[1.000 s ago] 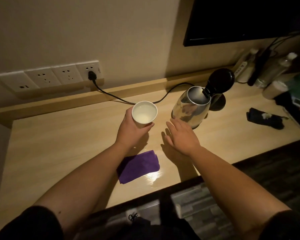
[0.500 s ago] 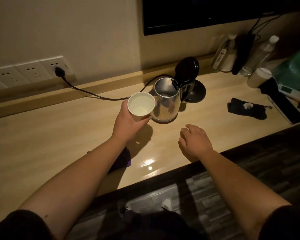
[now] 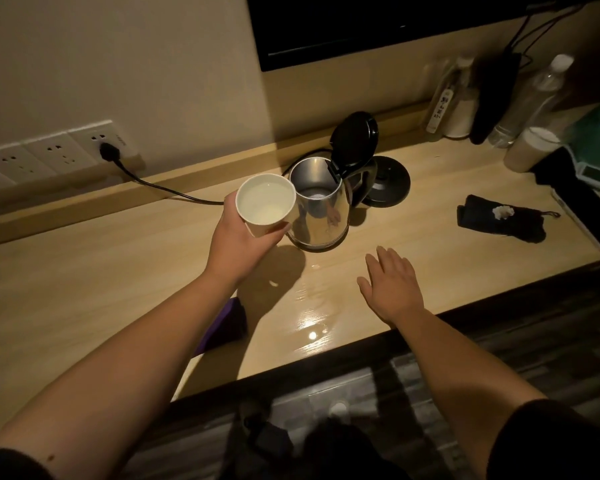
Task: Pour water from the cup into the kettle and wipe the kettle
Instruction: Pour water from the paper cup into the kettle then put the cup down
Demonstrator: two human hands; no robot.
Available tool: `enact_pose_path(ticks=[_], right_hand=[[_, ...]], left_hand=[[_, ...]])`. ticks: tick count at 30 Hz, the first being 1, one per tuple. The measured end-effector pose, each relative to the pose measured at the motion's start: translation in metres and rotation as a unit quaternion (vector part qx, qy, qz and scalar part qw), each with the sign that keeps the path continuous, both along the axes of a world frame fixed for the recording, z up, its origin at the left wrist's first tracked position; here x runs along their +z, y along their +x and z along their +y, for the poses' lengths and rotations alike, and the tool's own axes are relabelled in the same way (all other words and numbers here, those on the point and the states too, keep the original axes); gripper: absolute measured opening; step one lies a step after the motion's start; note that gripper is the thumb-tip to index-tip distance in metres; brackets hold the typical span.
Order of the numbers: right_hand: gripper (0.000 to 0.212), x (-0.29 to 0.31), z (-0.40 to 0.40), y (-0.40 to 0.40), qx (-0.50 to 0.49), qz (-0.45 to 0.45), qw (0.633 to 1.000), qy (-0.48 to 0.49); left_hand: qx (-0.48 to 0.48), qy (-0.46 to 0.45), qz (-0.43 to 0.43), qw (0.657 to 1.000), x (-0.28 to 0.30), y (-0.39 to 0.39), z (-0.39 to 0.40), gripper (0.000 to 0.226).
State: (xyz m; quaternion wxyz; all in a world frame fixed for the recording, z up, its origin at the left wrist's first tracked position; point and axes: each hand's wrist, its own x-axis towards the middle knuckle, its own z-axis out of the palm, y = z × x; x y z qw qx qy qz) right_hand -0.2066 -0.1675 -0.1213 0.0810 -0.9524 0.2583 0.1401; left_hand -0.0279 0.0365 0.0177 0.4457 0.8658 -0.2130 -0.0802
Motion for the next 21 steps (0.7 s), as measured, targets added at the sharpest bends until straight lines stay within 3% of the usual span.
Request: enact_pose_path(ticks=[7,13,21], right_hand=[[0.064,-0.01,-0.002,-0.003,0.003,-0.015,1.0,-0.004],[0.082,-0.013,-0.002,-0.002,-0.002,-0.023,1.0,-0.004],[0.08,-0.017,-0.002,-0.002,-0.009,-0.027,1.0,-0.007]], left_hand=[[-0.007,0.015,-0.026,1.0,0.008,0.011,-0.01,0.086],[-0.029,0.029,-0.043,0.998,0.016,0.028,-0.02,0.085],[-0.055,0.049,-0.064,0.995,0.021,0.047,-0.023,0.083]])
